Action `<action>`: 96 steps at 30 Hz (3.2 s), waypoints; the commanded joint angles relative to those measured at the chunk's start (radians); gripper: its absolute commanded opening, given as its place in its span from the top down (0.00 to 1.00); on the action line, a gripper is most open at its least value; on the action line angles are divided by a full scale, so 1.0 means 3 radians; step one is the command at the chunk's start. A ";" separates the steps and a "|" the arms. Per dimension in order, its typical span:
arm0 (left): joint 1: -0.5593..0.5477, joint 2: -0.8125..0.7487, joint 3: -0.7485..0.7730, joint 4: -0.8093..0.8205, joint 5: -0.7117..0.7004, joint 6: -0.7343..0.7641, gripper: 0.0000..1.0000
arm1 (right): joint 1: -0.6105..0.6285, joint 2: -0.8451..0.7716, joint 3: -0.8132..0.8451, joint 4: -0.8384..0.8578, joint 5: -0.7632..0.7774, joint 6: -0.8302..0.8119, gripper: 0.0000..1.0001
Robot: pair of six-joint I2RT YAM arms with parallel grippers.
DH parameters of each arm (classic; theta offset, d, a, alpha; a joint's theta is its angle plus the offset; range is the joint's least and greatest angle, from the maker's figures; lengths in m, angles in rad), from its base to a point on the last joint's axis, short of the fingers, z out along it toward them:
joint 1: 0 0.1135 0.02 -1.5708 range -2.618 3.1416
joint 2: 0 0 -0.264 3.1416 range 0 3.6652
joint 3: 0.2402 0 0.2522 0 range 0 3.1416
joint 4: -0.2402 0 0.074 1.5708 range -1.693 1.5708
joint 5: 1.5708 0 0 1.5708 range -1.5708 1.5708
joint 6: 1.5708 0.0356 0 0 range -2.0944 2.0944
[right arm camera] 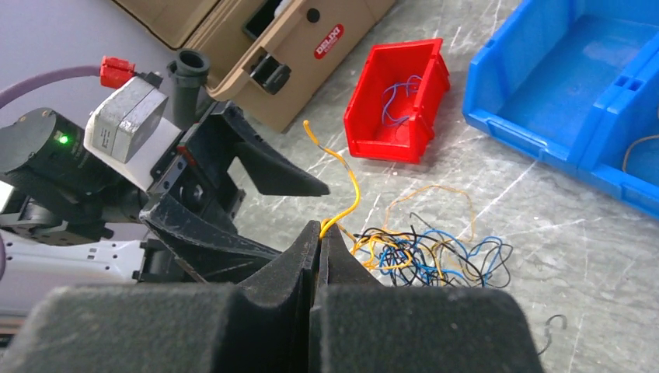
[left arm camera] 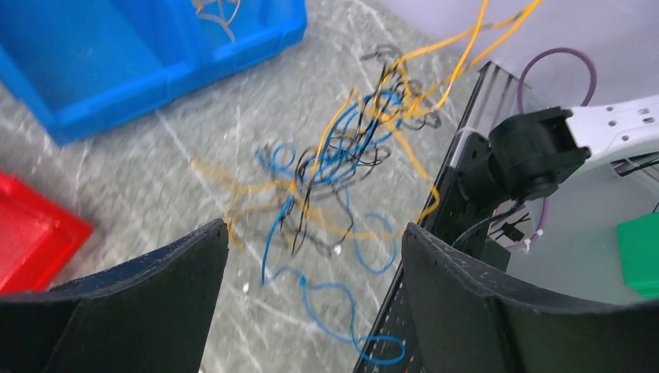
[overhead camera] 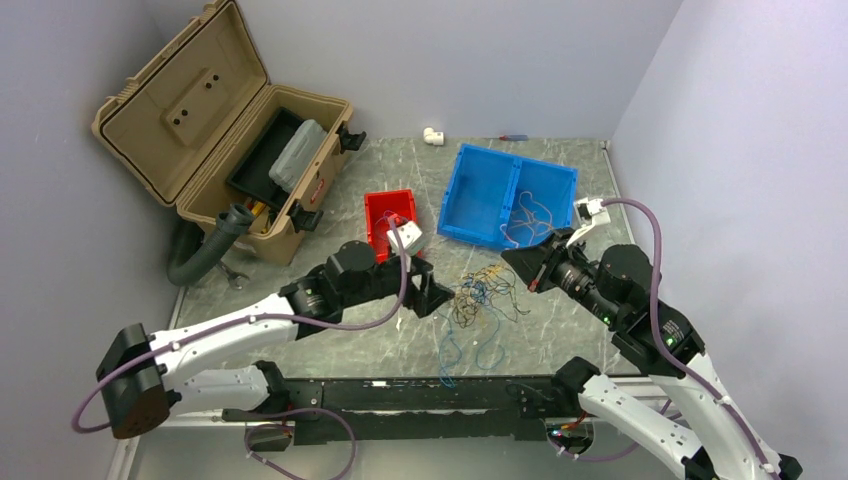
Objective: Untangle the cables
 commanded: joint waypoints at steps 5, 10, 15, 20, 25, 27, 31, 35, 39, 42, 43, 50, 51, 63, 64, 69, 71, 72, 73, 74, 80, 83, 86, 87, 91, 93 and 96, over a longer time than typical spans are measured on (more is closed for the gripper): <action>-0.0117 0.0533 0.0459 0.0636 0.0246 0.0122 0.16 | -0.0004 0.0028 0.0157 0.0350 -0.0164 0.0030 1.00; -0.0139 0.0850 0.0564 0.0776 0.0311 0.0050 0.17 | -0.0006 0.0041 0.0186 0.0386 -0.0175 0.0025 1.00; -0.0152 0.1107 0.0602 0.0877 0.0285 -0.0151 0.45 | -0.0003 0.0055 0.0271 0.0417 -0.0168 0.0013 1.00; -0.0152 0.1273 0.0419 0.1097 0.0234 -0.0368 0.67 | -0.0004 0.0034 0.0469 0.0433 -0.0005 -0.0093 1.00; -0.0152 0.1442 0.0160 0.1344 0.0341 -0.0558 0.79 | 0.0000 0.0028 0.0753 0.0460 0.0247 -0.0276 1.00; -0.0155 0.1470 0.0020 0.1476 0.0369 -0.0641 0.81 | -0.0003 0.0037 0.0871 0.0496 0.0346 -0.0352 1.00; -0.0166 0.1469 -0.0247 0.1720 0.0406 -0.0781 0.88 | -0.0001 0.0039 0.1043 0.0634 0.0517 -0.0478 1.00; -0.0195 0.1450 -0.0342 0.1642 0.0384 -0.0793 1.00 | -0.0003 0.0018 0.1126 0.0779 0.0680 -0.0563 1.00; -0.0199 0.1266 -0.0520 0.1570 0.0254 -0.0800 1.00 | -0.0003 -0.0021 0.1147 0.0814 0.0860 -0.0609 1.00; -0.0198 0.1047 -0.0624 0.1370 0.0134 -0.0741 1.00 | -0.0003 -0.0074 0.1125 0.0802 0.1029 -0.0624 1.00; -0.0198 0.0964 -0.0658 0.1264 0.0084 -0.0709 1.00 | -0.0003 -0.0106 0.1111 0.0790 0.1108 -0.0620 1.00; -0.0198 -0.0003 -0.0813 0.0308 -0.0539 -0.0578 1.00 | -0.0003 -0.0327 0.0985 0.0579 0.2099 -0.0480 1.00; -0.0198 -0.0148 -0.0831 0.0184 -0.0682 -0.0583 1.00 | -0.0003 -0.0350 0.0964 0.0530 0.2229 -0.0444 1.00; -0.0178 -0.1671 -0.0889 -0.1392 -0.2204 -0.1103 1.00 | -0.0006 -0.0645 0.0644 -0.0233 0.3206 0.0172 1.00; -0.0178 -0.1767 -0.0890 -0.1480 -0.2288 -0.1137 1.00 | -0.0003 -0.0657 0.0626 -0.0317 0.3233 0.0236 1.00; -0.0178 -0.2036 -0.0835 -0.1851 -0.2597 -0.1249 1.00 | -0.0002 -0.0680 0.0532 -0.0548 0.3134 0.0296 1.00; -0.0178 -0.2040 -0.0792 -0.1884 -0.2586 -0.1198 1.00 | -0.0002 -0.0672 0.0457 -0.0537 0.2928 0.0247 1.00; -0.0178 -0.2002 -0.0767 -0.1920 -0.2604 -0.1205 1.00 | -0.0003 -0.0650 0.0423 -0.0547 0.2828 0.0245 1.00; -0.0176 -0.1982 -0.0722 -0.2011 -0.2666 -0.1258 1.00 | -0.0004 -0.0622 0.0410 -0.0595 0.2803 0.0267 1.00; -0.0176 -0.1916 -0.0667 -0.2128 -0.2749 -0.1343 1.00 | -0.0003 -0.0586 0.0417 -0.0690 0.2831 0.0332 1.00; -0.0178 -0.1716 -0.0481 -0.2060 -0.2619 -0.1071 1.00 | -0.0003 -0.0589 0.0242 -0.0657 0.2509 0.0353 1.00; -0.0178 -0.1553 -0.0442 -0.1502 -0.1771 -0.0543 1.00 | -0.0004 -0.0546 0.0037 -0.0448 0.1921 0.0244 1.00; -0.0178 -0.1359 -0.0352 -0.1269 -0.1358 -0.0357 1.00 | -0.0003 -0.0337 -0.0134 -0.0406 0.1347 0.0191 0.97; -0.0178 -0.1308 -0.0344 -0.1161 -0.1178 -0.0261 1.00 | -0.0006 -0.0270 -0.0182 -0.0431 0.1202 0.0204 0.97; -0.0178 -0.1153 -0.0284 -0.0772 -0.0470 0.0033 1.00 | -0.0002 -0.0118 -0.0413 -0.0459 0.0806 0.0231 0.95; -0.0178 -0.1076 -0.0226 -0.0689 -0.0245 0.0129 1.00 | -0.0006 -0.0131 -0.0534 -0.0368 0.0581 0.0146 0.81; -0.0178 -0.0960 -0.0119 -0.0688 -0.0068 0.0239 1.00 | -0.0005 -0.0162 -0.0658 -0.0116 0.0011 -0.0117 0.23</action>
